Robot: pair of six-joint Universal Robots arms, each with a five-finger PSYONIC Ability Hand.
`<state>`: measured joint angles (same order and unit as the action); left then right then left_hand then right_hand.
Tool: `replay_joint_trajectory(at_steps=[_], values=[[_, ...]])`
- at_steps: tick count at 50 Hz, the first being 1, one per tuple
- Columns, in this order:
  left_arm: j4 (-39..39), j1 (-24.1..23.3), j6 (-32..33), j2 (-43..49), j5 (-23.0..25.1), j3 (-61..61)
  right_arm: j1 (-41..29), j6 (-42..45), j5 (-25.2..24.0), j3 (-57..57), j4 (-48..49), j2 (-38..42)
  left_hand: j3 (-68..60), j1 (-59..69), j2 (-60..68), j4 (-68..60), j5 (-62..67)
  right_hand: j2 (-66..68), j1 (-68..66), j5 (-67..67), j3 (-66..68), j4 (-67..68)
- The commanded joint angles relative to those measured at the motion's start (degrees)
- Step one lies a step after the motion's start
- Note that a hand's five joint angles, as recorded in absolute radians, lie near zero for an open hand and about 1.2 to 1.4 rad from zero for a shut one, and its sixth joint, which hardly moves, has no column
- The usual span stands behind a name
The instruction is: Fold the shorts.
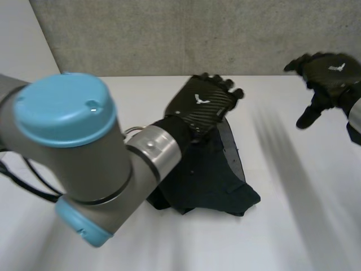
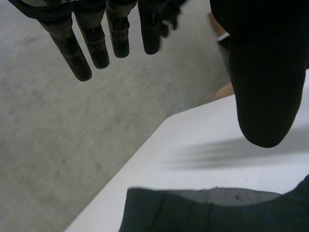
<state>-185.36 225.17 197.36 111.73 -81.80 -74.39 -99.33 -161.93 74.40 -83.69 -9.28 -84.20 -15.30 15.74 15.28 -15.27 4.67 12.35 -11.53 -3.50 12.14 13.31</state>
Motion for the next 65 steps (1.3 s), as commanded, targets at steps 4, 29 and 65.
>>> replay_joint_trajectory(at_steps=[4, 29, 65], values=[[0.00, 2.38, -12.96, -8.02, -12.14, -17.79, -6.65, 4.42, -8.13, -5.15, -9.62, 1.14, -6.86, 6.41, 6.87, -6.89, 7.48, -2.35, 1.53, 3.50, -2.14, -3.31], [-2.45, 8.09, -29.49, -6.71, -16.46, -31.69, -12.73, 18.68, -7.43, -20.90, 15.86, 14.50, -7.92, 7.48, 7.94, -7.96, 8.55, 67.65, -68.47, -66.50, 67.86, 66.69], [-10.90, 10.81, -13.15, 13.51, -13.82, -8.84, -12.73, -8.84, -0.58, -15.54, 15.00, -3.34, -39.05, 38.61, 39.07, -39.09, 39.68, 67.65, -68.47, -66.50, 67.86, 66.69]])
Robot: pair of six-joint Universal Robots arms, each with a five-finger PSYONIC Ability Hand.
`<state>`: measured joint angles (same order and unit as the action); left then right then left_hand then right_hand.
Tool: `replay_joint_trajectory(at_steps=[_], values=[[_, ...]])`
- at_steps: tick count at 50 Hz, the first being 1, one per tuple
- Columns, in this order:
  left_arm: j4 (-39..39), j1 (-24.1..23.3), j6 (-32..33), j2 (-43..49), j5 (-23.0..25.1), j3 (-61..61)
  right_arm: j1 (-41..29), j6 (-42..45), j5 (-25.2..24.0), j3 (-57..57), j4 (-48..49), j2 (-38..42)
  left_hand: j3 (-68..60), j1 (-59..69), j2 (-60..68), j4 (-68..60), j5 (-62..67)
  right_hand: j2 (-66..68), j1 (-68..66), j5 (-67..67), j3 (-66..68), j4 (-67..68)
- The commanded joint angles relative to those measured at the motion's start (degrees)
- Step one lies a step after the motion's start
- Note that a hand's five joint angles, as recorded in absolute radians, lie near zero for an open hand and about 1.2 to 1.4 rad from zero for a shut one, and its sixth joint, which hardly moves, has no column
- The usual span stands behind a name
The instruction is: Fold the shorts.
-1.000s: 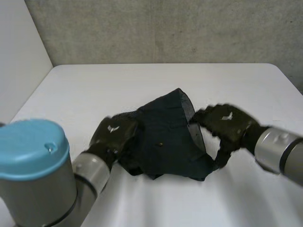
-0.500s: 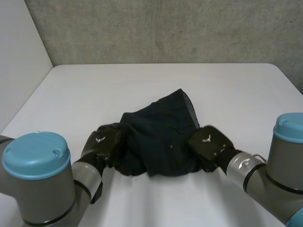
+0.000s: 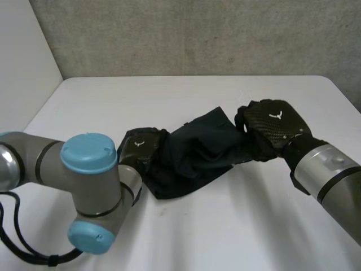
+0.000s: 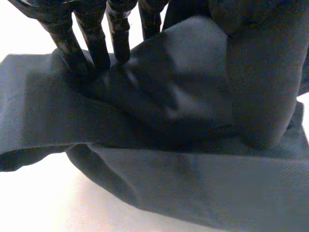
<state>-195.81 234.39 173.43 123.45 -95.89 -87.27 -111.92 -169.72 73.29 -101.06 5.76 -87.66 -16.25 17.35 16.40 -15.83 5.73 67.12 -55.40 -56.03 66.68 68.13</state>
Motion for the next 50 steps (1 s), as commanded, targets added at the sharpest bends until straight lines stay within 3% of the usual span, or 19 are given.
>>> replay_joint_trajectory(at_steps=[1, 3, 9, 15, 18, 23, 25, 30, 35, 39, 44, 50], values=[[-0.45, 1.95, 11.49, 1.79, 0.36, 4.39, -0.14, -1.05, 0.63, 2.10, -0.05, 0.20, -47.86, 46.77, 47.71, -48.29, 48.38, 12.88, -24.60, -13.97, 13.32, 11.87], [-0.27, 2.47, 12.28, 1.62, 0.97, 5.96, -0.22, -0.96, 1.15, 3.24, 0.04, 0.99, -63.68, 62.58, 63.52, -64.10, 64.20, 12.88, -24.60, -13.97, 13.32, 11.87], [1.39, 6.51, 12.64, -0.66, 7.20, 13.51, -0.49, -0.26, 2.38, 11.57, -0.05, 5.91, -63.75, 62.65, 63.60, -64.17, 64.27, 12.88, -24.60, -13.97, 13.32, 11.87], [6.67, 11.71, 12.55, -2.34, 11.87, 34.86, -0.75, 4.75, 4.14, 31.87, 3.19, 15.40, -63.75, 62.65, 63.60, -64.17, 64.27, 12.88, -24.60, -13.97, 13.32, 11.87], [6.85, 12.58, 12.46, -2.51, 13.09, 45.21, -1.01, 5.81, 7.12, 41.19, 10.12, 17.87, -63.75, 62.65, 63.60, -64.17, 64.27, 12.88, -24.60, -13.97, 13.32, 11.87], [3.78, 13.55, 11.68, -3.39, 14.33, 51.85, -1.89, 5.37, 10.29, 43.59, 25.85, 17.96, -63.75, 62.65, 63.60, -64.17, 64.27, 12.88, -24.60, -13.97, 13.32, 11.87], [2.20, 13.20, 10.54, -3.92, 14.59, 50.81, -2.16, 5.46, 10.21, 41.84, 30.42, 17.61, -63.75, 62.65, 63.60, -64.17, 64.27, 12.88, -24.60, -13.97, 13.32, 11.87], [1.75, 13.82, 7.02, -4.97, 16.26, 40.36, -3.30, 5.46, 7.75, 35.24, 28.60, 16.47, -63.75, 62.65, 63.60, -64.17, 64.27, 12.88, -24.60, -13.97, 13.32, 11.87], [0.87, 16.36, 5.34, -4.72, 18.90, 27.17, -4.09, 6.68, 2.40, 26.03, 21.69, 15.58, -63.75, 62.65, 63.60, -64.17, 64.27, 12.88, -24.60, -13.97, 13.32, 11.87], [0.78, 17.33, 5.61, -2.96, 21.01, 18.64, -4.18, 7.30, 2.03, 20.66, 13.34, 17.16, -63.75, 62.65, 63.60, -64.17, 64.27, 12.88, -24.60, -13.97, 13.32, 11.87], [2.71, 17.59, 6.83, 3.71, 22.07, 11.62, -4.35, 13.26, 2.29, 15.73, 4.44, 22.00, -51.21, 50.12, 51.06, -51.64, 51.73, 12.88, -24.60, -13.97, 13.32, 11.87], [8.51, 19.00, 14.21, 1.89, 22.33, 7.29, -6.11, 17.67, 2.65, 11.16, 1.71, 22.18, -37.38, 36.28, 37.23, -37.80, 37.90, 12.88, -24.60, -13.97, 13.32, 11.87]])
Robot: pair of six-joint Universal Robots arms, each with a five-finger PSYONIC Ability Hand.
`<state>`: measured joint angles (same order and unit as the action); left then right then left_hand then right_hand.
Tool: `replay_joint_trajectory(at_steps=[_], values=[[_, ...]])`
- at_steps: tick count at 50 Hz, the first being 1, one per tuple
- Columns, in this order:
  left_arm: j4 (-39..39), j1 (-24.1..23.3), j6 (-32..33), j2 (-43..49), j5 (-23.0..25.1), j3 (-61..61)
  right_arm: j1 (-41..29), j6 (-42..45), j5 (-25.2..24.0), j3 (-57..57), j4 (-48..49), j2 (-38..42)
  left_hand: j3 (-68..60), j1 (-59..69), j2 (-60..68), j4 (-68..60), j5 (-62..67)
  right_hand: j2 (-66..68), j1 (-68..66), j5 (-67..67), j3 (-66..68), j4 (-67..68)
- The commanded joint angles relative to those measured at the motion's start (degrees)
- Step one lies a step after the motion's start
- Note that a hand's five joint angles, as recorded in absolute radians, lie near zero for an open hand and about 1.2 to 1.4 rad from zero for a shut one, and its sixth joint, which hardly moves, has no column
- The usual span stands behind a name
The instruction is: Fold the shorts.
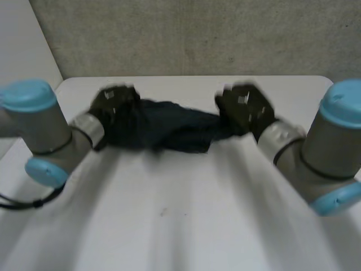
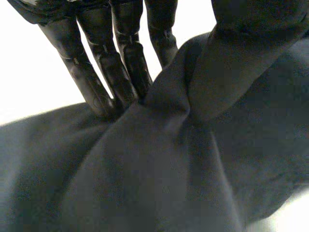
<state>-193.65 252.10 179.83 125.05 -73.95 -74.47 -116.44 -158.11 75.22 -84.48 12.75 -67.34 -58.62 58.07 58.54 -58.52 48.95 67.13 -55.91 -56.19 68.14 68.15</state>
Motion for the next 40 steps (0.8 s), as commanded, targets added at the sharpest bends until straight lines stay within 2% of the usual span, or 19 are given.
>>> replay_joint_trajectory(at_steps=[1, 4, 7, 12, 16, 21, 25, 31, 35, 40], values=[[7.05, 1.55, 9.03, -0.76, 0.47, -5.86, -1.86, 6.06, 0.81, -6.04, -5.36, 1.78, 7.01, -6.45, -6.92, 6.90, -7.34, 12.87, -24.09, -13.81, 11.86, 11.85], [8.90, 2.60, 12.03, -5.94, 0.30, -7.88, -2.12, 5.62, 1.07, -6.48, -5.54, 1.43, 16.26, -15.71, -16.17, 16.16, -16.59, 12.87, -24.09, -13.81, 11.86, 11.85], [9.08, 2.69, 11.77, -11.21, -0.23, -11.04, -3.09, 2.64, 1.95, -6.31, -5.72, 0.38, 22.49, -21.93, -22.40, 22.38, -22.82, 12.87, -24.09, -13.81, 11.86, 11.85], [8.82, 2.60, 9.67, -21.23, -0.58, -19.03, -4.58, -5.78, 5.72, -4.64, -5.98, -0.95, 25.86, -25.31, -25.77, 25.76, -26.19, 12.87, -24.09, -13.81, 11.86, 11.85], [7.24, 2.16, 4.66, -29.67, -1.98, -26.94, -6.33, -8.70, 8.01, -2.97, -6.24, -0.95, 27.05, -26.49, -26.96, 26.94, -27.37, 12.87, -24.09, -13.81, 11.86, 11.85], [5.92, 1.55, -5.61, -37.93, -6.28, -36.60, -8.98, -9.76, 10.12, -0.07, -8.44, -0.86, 26.54, -25.99, -26.46, 26.44, -26.87, 12.87, -24.09, -13.81, 11.86, 11.85], [6.62, 0.50, -10.80, -39.26, -9.01, -40.83, -9.50, -10.72, 10.83, 1.34, -10.11, -0.95, 26.54, -25.99, -26.45, 26.44, -26.87, 12.87, -24.09, -13.81, 11.86, 11.85], [5.74, -2.14, -14.24, -38.21, -10.69, -43.13, -10.56, -14.06, 10.92, 1.87, -10.29, -1.12, 27.05, -26.49, -26.96, 26.94, -27.37, 12.87, -24.09, -13.81, 11.86, 11.85], [4.34, -2.93, -17.40, -34.70, -10.86, -42.60, -10.82, -15.12, 10.92, 1.78, -10.37, -1.21, 27.05, -26.49, -26.96, 26.94, -27.37, 12.87, -24.09, -13.81, 11.86, 11.85], [-0.13, -3.28, -25.12, -28.47, -10.86, -42.25, -11.09, -17.84, 11.09, 1.52, -10.37, -2.61, 27.05, -26.49, -26.96, 26.94, -27.37, 12.87, -24.09, -13.81, 11.86, 11.85]])
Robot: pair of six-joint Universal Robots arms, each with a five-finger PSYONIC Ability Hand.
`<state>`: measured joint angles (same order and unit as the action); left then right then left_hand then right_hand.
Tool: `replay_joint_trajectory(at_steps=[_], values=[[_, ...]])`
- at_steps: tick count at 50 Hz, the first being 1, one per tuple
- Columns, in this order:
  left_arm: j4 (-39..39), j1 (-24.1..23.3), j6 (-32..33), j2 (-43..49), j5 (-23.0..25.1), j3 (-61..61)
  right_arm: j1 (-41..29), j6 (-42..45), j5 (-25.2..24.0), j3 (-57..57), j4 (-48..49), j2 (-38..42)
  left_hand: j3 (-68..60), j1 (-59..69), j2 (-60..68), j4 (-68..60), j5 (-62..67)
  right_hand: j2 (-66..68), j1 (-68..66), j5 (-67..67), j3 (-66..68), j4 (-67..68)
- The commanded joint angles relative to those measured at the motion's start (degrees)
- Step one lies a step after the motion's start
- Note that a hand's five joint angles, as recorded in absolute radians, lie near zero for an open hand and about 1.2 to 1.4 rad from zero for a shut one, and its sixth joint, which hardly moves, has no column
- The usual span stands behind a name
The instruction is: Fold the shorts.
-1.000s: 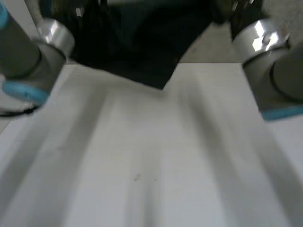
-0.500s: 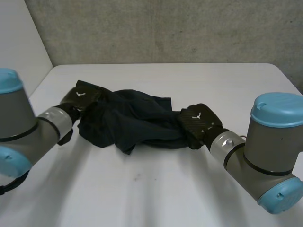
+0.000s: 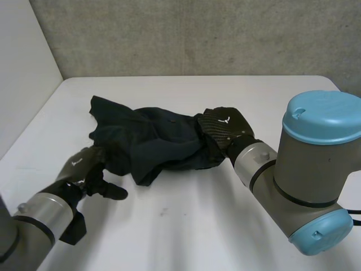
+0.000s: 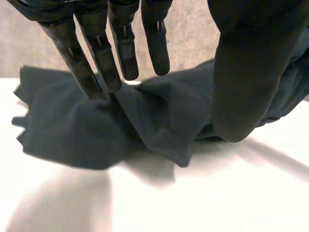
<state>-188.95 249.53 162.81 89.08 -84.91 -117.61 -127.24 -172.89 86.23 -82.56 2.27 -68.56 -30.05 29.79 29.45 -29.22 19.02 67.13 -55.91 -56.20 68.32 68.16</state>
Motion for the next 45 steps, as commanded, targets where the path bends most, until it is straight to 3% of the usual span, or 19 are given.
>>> replay_joint_trajectory(at_steps=[1, 11, 19, 28, 32, 35, 42, 45], values=[[-5.46, -0.71, -8.91, 8.30, 0.10, 0.89, -0.29, -3.42, 0.08, -0.41, 0.10, -1.49, -1.53, 1.79, 2.13, -2.35, 2.56, 12.87, -24.09, -13.80, 11.68, 11.84], [-11.17, -3.35, -12.43, 14.28, -0.69, 2.91, -1.87, -5.35, 0.08, -0.49, 0.10, -1.93, -1.53, 1.79, 2.13, -2.35, 2.56, 12.87, -24.09, -13.80, 11.68, 11.84], [-14.43, -6.42, -12.69, 18.66, -10.00, 7.73, -2.49, -6.06, 0.08, -1.20, 0.10, -2.54, -2.03, 2.29, 2.63, -2.86, 3.06, 12.87, -24.09, -13.80, 11.68, 11.84], [-14.96, -9.24, -11.73, 25.35, -14.66, 13.72, -2.40, -6.15, 0.08, -1.37, 0.19, -3.33, -6.90, 7.15, 7.50, -7.72, 7.93, 12.87, -24.09, -13.80, 11.68, 11.84], [-15.39, -9.32, -11.38, 26.85, -17.56, 16.18, -1.87, -6.06, 0.08, -1.98, 0.28, -3.33, -23.17, 23.43, 23.77, -24.00, 24.20, 12.87, -24.09, -13.80, 11.68, 11.84], [-16.18, -9.24, -10.50, 27.02, -18.01, 18.29, -1.52, -6.06, 0.08, -2.34, 0.45, -3.33, -49.86, 50.12, 50.46, -50.69, 50.89, 12.87, -24.09, -13.80, 11.68, 11.84], [-16.54, -7.92, -2.69, 24.83, -16.87, 24.35, -1.43, -4.92, -0.10, -1.55, 0.54, -3.51, -49.95, 50.21, 50.55, -50.78, 50.98, 12.87, -24.09, -13.80, 11.68, 11.84], [-14.17, -6.08, 6.62, 19.74, -11.43, 26.38, -1.43, -2.03, -0.27, 0.12, 0.10, -4.91, -49.95, 50.21, 50.55, -50.78, 50.98, 12.87, -24.09, -13.80, 11.68, 11.84]])
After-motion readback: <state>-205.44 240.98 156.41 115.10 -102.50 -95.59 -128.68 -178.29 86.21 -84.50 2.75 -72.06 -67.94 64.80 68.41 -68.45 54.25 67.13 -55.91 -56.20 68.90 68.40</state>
